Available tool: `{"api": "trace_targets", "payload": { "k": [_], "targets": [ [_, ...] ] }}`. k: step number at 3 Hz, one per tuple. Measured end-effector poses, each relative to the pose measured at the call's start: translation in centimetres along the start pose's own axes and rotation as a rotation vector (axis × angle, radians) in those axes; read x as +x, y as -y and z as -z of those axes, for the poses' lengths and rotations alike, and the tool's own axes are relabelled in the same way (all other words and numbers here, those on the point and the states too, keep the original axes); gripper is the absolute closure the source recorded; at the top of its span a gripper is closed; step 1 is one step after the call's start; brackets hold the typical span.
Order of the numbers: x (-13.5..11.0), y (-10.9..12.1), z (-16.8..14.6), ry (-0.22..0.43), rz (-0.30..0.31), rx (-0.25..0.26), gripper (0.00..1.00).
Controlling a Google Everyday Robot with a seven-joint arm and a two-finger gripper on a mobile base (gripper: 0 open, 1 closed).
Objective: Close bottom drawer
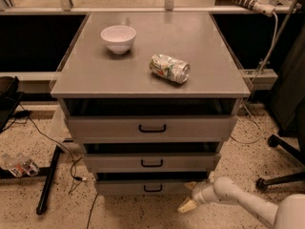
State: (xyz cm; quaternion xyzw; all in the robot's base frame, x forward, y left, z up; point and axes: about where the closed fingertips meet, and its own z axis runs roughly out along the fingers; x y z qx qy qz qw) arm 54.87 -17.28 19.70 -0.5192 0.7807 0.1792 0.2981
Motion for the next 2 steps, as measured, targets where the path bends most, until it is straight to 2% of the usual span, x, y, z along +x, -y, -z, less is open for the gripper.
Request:
{"api": "trace_targets", "payload": {
  "k": [1,2],
  "targets": [
    [0.0,-0.01,-0.01,0.0,0.0,0.0,0.0],
    [0.0,-0.01,-0.01,0.0,0.0,0.0,0.0]
  ]
}}
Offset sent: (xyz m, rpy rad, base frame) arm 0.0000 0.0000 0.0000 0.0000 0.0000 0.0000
